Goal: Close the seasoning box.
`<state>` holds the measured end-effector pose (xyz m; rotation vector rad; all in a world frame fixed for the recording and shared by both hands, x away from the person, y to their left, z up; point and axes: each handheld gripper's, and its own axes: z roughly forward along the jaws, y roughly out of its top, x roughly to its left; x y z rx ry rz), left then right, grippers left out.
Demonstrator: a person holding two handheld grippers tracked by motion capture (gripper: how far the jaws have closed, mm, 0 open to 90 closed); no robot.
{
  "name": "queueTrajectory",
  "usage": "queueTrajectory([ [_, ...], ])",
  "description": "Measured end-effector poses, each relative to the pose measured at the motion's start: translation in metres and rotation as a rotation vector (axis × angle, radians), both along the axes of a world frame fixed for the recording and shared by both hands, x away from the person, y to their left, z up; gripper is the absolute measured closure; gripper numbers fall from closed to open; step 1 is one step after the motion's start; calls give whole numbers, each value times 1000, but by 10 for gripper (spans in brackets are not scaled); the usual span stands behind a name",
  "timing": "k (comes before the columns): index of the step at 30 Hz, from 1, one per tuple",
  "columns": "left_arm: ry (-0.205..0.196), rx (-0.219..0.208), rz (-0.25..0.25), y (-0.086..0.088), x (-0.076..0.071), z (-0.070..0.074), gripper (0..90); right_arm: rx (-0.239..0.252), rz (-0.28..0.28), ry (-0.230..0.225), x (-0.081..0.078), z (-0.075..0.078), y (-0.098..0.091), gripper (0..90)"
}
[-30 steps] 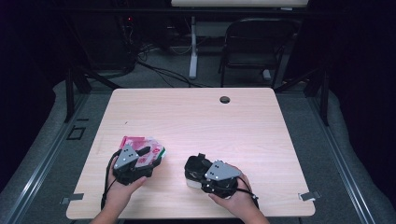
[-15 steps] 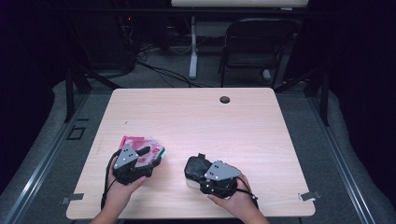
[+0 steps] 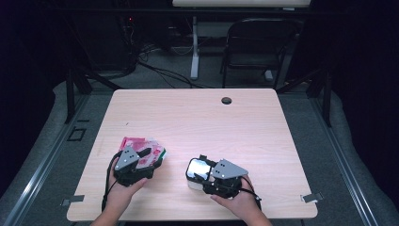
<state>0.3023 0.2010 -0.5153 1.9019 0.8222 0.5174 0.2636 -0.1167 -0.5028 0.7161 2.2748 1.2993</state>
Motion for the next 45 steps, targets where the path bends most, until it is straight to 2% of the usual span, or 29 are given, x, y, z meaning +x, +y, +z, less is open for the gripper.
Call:
queueTrajectory([
  [1, 0, 1, 1, 0, 0, 0, 396, 27, -29, -31, 0, -2, 2, 429],
  [8, 1, 3, 1, 1, 0, 0, 396, 31, -49, -42, 1, 0, -1, 430],
  [9, 0, 4, 2, 1, 0, 0, 396, 12, -21, -9, 1, 2, -4, 429],
  [10, 0, 5, 3, 1, 0, 0, 396, 35, -55, -39, 2, 0, -3, 430],
  [17, 2, 2, 8, 3, 1, 0, 396, 50, -86, -40, 5, 3, -10, 430],
  [24, 4, 5, 13, 4, 1, 0, 396, 80, -131, -15, 9, 4, -18, 430],
  [39, 6, 4, 17, 5, 2, -1, 395, 127, -202, 2, 18, 4, -36, 430],
  [45, 8, 4, 28, 7, 3, -2, 395, 146, -282, 10, 24, 5, -54, 431],
])
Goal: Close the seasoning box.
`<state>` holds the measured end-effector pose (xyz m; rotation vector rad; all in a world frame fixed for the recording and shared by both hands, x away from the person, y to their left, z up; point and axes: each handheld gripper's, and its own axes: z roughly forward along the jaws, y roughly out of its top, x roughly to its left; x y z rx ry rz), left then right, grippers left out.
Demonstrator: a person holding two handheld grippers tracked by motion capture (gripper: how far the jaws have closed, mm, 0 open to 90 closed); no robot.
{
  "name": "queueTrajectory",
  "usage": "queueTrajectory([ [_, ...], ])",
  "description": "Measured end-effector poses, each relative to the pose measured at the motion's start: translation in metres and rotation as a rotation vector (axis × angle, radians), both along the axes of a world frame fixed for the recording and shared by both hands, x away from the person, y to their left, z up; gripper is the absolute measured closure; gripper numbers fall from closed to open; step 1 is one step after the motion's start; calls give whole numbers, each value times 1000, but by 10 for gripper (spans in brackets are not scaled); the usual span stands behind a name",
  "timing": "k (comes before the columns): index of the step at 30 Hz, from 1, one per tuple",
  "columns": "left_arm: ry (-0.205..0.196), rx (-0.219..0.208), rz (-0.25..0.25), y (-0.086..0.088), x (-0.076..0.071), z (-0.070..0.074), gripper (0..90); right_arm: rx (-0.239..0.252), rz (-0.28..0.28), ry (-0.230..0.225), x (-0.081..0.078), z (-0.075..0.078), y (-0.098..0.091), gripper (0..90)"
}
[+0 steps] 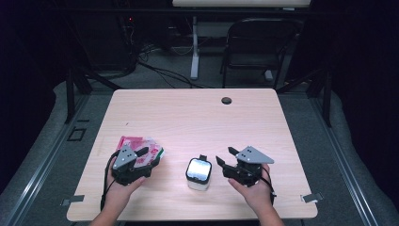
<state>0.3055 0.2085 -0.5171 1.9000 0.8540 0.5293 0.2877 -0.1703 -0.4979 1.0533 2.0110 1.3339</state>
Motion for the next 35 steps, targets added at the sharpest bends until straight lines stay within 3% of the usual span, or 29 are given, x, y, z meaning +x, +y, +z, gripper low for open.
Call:
queueTrajectory([
  [5, -3, -7, 7, 1, 0, 0, 396, 41, -102, 35, 7, -4, -20, 436],
  [12, 0, 3, 8, 2, 1, -1, 396, 68, -176, 81, 16, -16, -34, 439],
  [21, 4, 3, 17, 3, 3, -3, 395, 50, -188, 117, 19, -28, -34, 439],
  [28, 18, 11, 21, 3, 5, -7, 396, 36, -181, 120, 21, -32, -30, 439],
  [35, 16, -12, 34, 3, 8, -4, 398, 66, -183, 119, 20, -30, -36, 439],
])
